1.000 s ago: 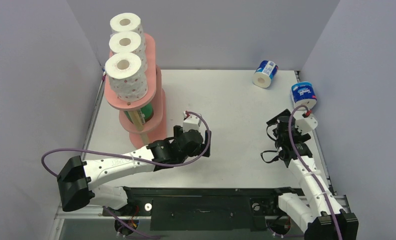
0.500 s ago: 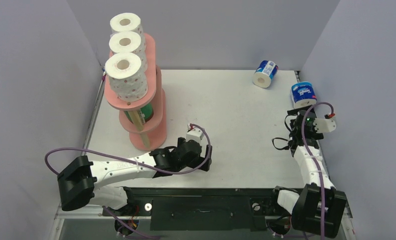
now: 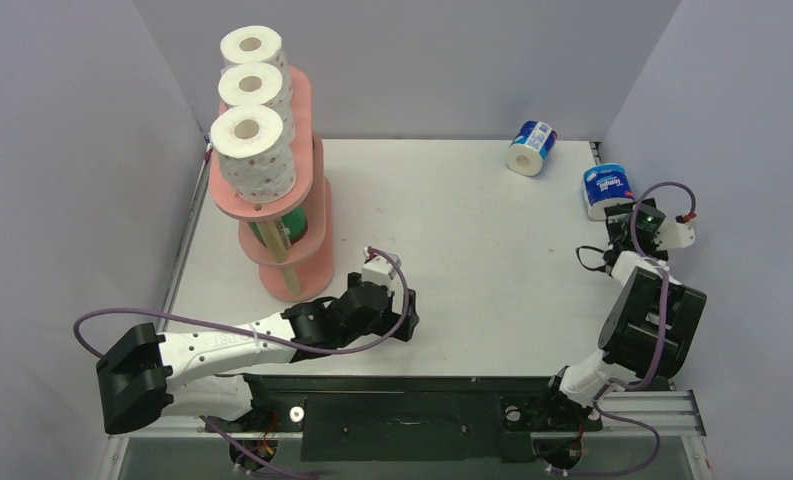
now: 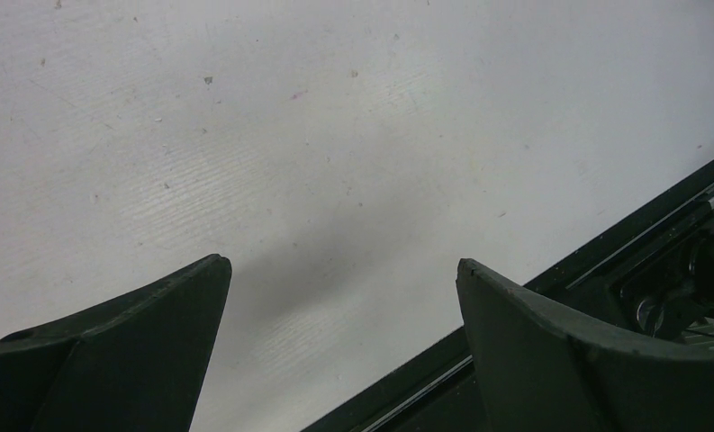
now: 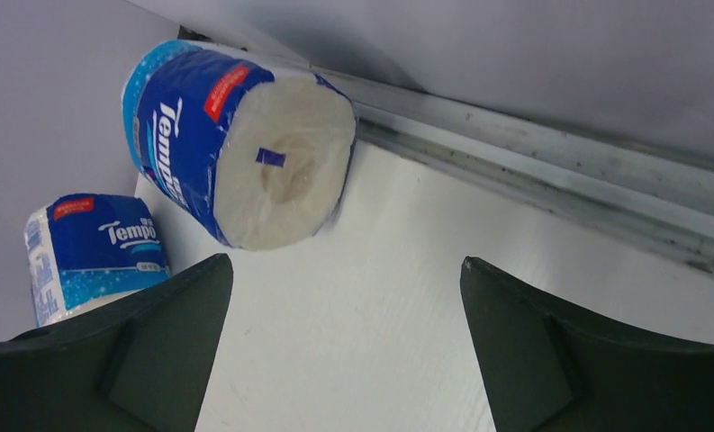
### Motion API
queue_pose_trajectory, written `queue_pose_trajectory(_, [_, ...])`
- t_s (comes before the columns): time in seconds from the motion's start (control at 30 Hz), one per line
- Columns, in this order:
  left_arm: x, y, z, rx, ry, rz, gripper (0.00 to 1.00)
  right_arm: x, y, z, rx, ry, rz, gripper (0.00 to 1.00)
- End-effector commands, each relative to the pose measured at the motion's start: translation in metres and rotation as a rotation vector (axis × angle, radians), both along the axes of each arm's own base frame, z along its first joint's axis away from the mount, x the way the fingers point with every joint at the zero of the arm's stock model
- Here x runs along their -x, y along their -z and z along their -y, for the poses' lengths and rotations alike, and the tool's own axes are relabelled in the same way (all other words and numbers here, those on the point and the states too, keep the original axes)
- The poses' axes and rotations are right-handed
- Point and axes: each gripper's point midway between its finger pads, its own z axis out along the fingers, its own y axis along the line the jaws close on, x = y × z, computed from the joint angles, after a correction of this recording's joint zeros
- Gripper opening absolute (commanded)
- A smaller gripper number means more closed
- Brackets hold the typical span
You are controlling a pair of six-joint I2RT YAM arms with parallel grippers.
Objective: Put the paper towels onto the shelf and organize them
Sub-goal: Pick up the paper towel from the corner of the board.
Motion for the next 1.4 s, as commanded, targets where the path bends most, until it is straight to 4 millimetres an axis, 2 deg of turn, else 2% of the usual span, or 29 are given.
queue_pose_trajectory(0.0, [-0.008,-0.021,0.018,0.065,0.046,0.057,0.96,-0.041,-0.049,0.021,0.061,-0.077,0.15,0.92])
queue_pose_trajectory(0.13, [-0.011,-0.013,0.019,0.054,0.052,0.077,0.96,-0.059,-0.047,0.025,0.058,-0.121,0.13,0.92])
queue_pose_trajectory(0.27, [-0.013,-0.004,0.019,0.07,0.045,0.053,0.96,-0.069,-0.041,0.026,0.046,-0.136,0.122,0.91])
queue_pose_trajectory(0.73, [-0.016,0.01,0.02,0.037,0.058,0.041,0.96,-0.084,-0.018,0.015,-0.003,-0.152,0.135,0.89])
queue_pose_trajectory(1.07, [-0.021,0.017,0.021,0.025,0.053,0.033,0.96,-0.103,-0.004,0.003,-0.047,-0.184,0.155,0.8])
queue_pose_trajectory(1.23, [-0.025,0.021,0.02,0.015,0.05,0.026,0.96,-0.112,-0.007,-0.003,-0.046,-0.195,0.188,0.78])
queue_pose_trajectory(1.37, [-0.028,0.023,0.018,0.018,0.044,0.02,0.96,-0.113,-0.013,-0.007,-0.031,-0.188,0.223,0.72])
